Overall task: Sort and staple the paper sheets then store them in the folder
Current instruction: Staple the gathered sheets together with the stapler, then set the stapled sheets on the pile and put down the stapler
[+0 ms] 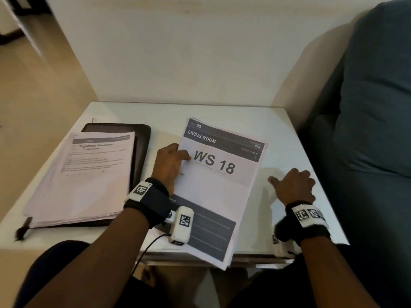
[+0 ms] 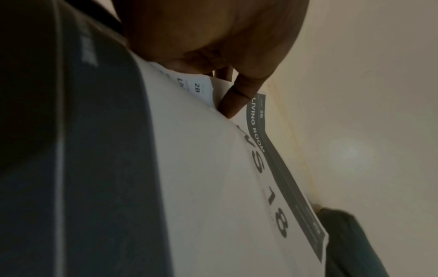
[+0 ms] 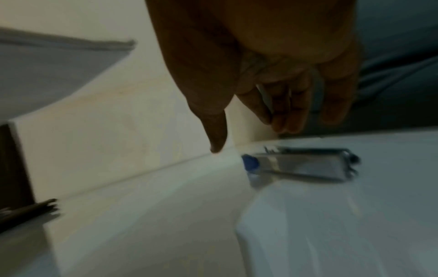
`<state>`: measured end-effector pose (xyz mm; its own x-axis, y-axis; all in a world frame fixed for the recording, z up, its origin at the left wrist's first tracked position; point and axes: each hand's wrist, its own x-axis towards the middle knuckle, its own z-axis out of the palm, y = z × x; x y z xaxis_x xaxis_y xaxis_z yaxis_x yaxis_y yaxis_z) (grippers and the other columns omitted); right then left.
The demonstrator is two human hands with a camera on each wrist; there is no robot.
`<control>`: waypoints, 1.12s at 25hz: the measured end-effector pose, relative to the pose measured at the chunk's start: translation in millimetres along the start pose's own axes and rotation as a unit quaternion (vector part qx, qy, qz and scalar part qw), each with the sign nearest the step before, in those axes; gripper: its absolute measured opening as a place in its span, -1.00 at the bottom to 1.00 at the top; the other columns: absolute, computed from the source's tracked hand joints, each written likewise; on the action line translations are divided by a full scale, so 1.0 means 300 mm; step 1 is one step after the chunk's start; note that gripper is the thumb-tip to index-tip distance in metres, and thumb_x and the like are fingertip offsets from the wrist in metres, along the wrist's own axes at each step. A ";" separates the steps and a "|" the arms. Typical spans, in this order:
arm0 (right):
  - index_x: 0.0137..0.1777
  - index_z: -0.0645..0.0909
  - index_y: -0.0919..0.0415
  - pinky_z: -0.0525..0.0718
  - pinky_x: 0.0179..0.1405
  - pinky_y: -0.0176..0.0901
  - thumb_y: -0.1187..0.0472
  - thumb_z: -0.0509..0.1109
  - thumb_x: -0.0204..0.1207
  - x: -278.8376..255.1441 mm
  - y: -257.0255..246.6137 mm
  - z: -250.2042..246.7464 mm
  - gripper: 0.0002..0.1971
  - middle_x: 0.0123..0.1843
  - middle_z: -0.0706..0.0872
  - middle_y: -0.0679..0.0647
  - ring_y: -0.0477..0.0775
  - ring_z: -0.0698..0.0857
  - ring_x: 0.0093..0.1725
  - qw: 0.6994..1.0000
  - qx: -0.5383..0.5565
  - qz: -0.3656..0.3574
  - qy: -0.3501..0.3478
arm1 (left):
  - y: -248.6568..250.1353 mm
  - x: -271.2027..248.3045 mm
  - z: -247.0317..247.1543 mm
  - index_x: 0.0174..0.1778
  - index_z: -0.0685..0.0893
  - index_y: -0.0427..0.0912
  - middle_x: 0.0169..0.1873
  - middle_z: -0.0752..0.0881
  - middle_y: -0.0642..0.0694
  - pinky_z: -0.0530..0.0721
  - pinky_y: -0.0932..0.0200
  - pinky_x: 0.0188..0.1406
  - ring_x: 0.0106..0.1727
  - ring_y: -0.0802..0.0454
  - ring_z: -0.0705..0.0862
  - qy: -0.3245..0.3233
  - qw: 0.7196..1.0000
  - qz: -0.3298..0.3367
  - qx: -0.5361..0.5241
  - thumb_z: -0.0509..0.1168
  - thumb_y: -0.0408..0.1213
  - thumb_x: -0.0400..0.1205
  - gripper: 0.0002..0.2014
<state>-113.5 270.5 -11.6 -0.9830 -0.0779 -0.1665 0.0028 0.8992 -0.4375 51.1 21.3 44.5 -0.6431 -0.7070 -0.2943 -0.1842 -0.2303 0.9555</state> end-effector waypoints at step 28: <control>0.52 0.41 0.22 0.62 0.41 0.18 -0.11 0.41 0.59 -0.516 -0.924 0.700 -0.38 0.46 0.53 0.18 0.28 0.59 0.41 0.954 0.193 -0.111 -0.200 | -0.102 0.295 -0.998 0.51 0.49 -0.28 0.39 0.63 -0.35 0.60 -0.08 0.28 0.34 -0.36 0.63 0.147 0.871 -0.004 0.469 0.42 -0.22 0.62 -0.46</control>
<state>76.6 -57.0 -50.1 -0.8188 -0.4757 -0.3214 -0.0549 0.6221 -0.7810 222.4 -234.5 -16.2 -0.4454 -0.8807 -0.1611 -0.8032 0.3136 0.5065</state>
